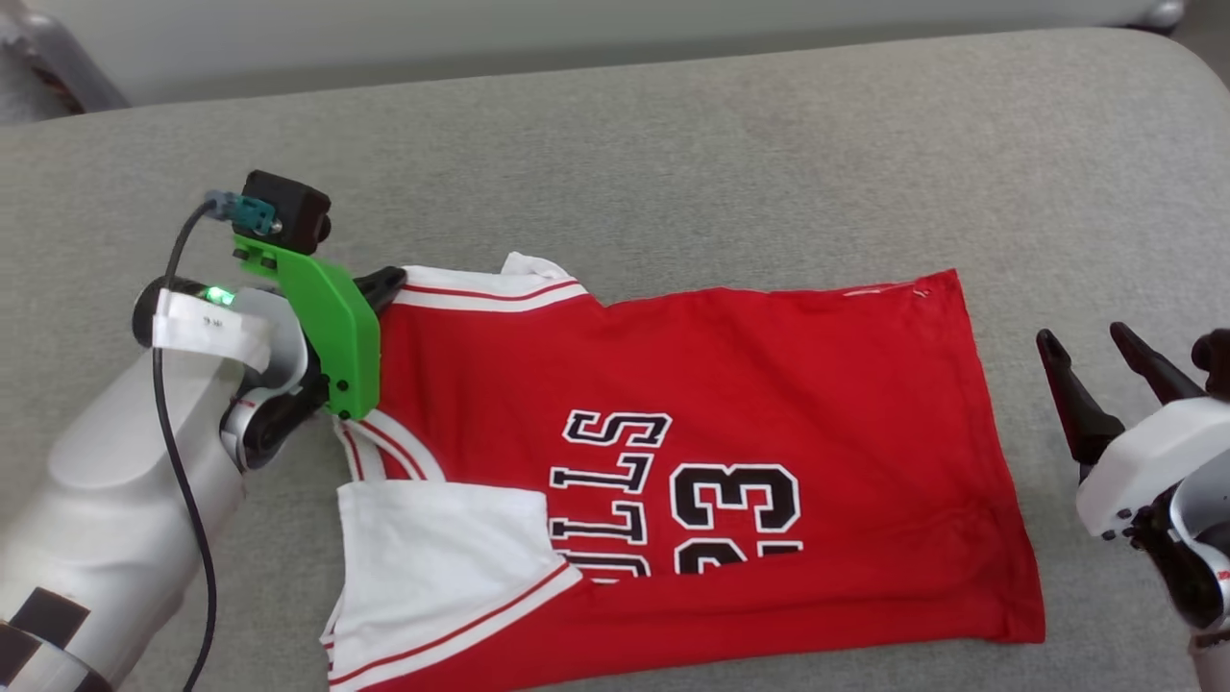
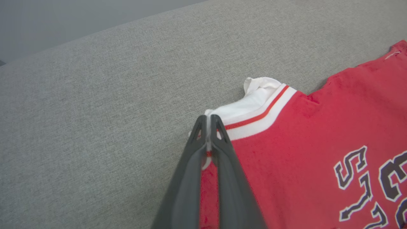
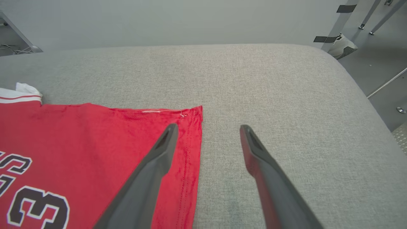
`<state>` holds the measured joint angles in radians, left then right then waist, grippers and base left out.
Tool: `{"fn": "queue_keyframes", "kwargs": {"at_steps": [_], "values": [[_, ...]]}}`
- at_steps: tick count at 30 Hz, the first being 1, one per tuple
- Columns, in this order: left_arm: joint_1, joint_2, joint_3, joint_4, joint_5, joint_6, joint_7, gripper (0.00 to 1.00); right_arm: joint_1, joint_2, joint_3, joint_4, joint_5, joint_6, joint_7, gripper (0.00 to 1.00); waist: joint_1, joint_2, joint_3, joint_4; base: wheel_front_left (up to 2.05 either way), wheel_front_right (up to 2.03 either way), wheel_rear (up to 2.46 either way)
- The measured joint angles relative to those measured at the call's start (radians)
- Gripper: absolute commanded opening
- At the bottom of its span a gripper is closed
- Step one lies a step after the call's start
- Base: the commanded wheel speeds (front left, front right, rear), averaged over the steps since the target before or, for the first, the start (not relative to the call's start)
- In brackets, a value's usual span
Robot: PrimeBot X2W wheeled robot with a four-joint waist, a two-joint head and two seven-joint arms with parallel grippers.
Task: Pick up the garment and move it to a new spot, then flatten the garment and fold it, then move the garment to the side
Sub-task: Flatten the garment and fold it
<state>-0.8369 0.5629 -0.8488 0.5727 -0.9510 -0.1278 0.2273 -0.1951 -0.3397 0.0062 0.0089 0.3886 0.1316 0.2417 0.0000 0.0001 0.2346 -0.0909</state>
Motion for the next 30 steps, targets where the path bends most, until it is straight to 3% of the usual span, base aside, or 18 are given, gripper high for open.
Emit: {"fn": "queue_keyframes", "kwargs": {"at_steps": [5, 14, 24, 30], "values": [[0.021, 0.001, -0.004, -0.076, 0.009, 0.002, -0.033, 0.0, -0.062, -0.086, 0.055, 0.031, 0.03, 0.0, 0.184, 1.0, 0.0, 0.0, -0.003, 0.044, 0.0, 0.0, 0.0], [0.057, 0.007, -0.014, -0.268, 0.044, 0.064, -0.059, 0.0, -0.243, -0.193, 0.152, 0.156, 0.124, 0.0, 0.423, 1.0, 0.0, 0.0, 0.046, 0.113, 0.0, 0.0, 0.0], [0.061, 0.026, -0.027, -0.433, 0.063, 0.115, -0.036, 0.0, -0.39, -0.237, 0.241, 0.325, 0.117, 0.0, 0.468, 1.0, 0.0, 0.0, 0.108, 0.184, 0.0, 0.0, 0.0], [0.062, 0.03, -0.035, -0.471, 0.072, 0.125, -0.025, 0.0, -0.423, -0.248, 0.303, 0.381, 0.118, 0.0, 0.462, 1.0, 0.0, 0.0, 0.132, 0.212, 0.0, 0.0, 0.0]]}}
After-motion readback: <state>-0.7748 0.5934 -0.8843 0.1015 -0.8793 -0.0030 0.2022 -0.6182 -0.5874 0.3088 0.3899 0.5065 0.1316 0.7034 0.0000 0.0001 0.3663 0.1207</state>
